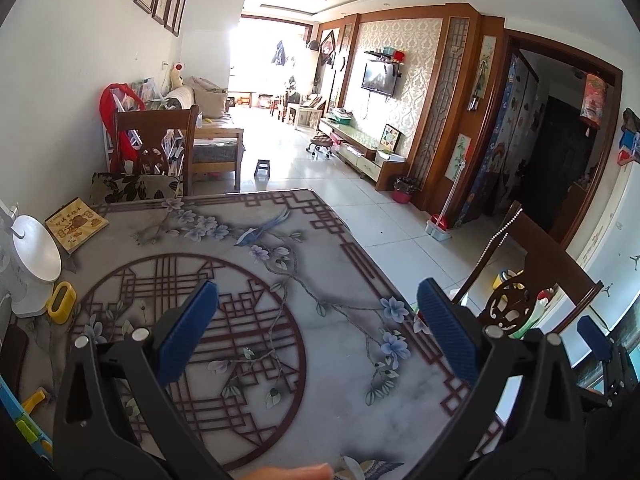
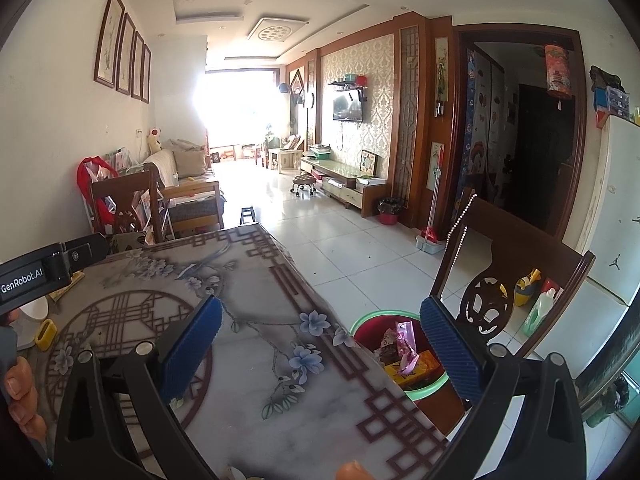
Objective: Collect trash
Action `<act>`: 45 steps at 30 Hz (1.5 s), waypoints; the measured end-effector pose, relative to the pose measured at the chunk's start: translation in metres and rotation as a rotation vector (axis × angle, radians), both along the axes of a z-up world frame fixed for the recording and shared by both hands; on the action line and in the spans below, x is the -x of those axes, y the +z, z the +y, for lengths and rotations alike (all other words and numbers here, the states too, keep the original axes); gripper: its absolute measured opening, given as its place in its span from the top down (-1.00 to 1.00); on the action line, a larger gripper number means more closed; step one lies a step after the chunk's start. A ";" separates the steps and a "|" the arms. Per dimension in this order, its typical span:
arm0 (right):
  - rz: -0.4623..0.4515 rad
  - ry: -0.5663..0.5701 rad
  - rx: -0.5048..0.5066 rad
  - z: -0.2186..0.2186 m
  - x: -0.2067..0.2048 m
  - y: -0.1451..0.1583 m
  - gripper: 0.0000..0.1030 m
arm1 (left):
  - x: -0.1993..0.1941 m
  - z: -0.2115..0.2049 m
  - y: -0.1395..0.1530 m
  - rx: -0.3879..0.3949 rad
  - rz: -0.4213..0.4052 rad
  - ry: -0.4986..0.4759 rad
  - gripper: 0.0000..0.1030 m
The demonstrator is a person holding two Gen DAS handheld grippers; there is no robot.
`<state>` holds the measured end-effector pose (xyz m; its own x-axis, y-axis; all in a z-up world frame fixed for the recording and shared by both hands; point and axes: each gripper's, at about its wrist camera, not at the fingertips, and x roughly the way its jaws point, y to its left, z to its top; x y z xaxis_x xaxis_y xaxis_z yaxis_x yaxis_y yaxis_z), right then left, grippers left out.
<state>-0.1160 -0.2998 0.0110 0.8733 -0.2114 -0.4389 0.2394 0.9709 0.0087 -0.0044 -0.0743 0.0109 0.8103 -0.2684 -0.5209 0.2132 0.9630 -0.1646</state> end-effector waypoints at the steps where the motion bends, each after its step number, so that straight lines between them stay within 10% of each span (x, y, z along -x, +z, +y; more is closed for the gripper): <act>1: 0.001 0.000 -0.003 0.000 0.000 0.000 -0.87 | 0.000 0.001 0.000 0.001 0.001 0.001 -0.90; 45: 0.072 0.026 -0.026 -0.002 -0.018 -0.016 -0.87 | -0.010 0.007 -0.017 -0.007 0.047 0.036 -0.90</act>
<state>-0.0984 -0.3021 -0.0055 0.8443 -0.1766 -0.5059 0.2147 0.9765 0.0174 0.0056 -0.0675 -0.0059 0.7939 -0.2358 -0.5604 0.1709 0.9711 -0.1664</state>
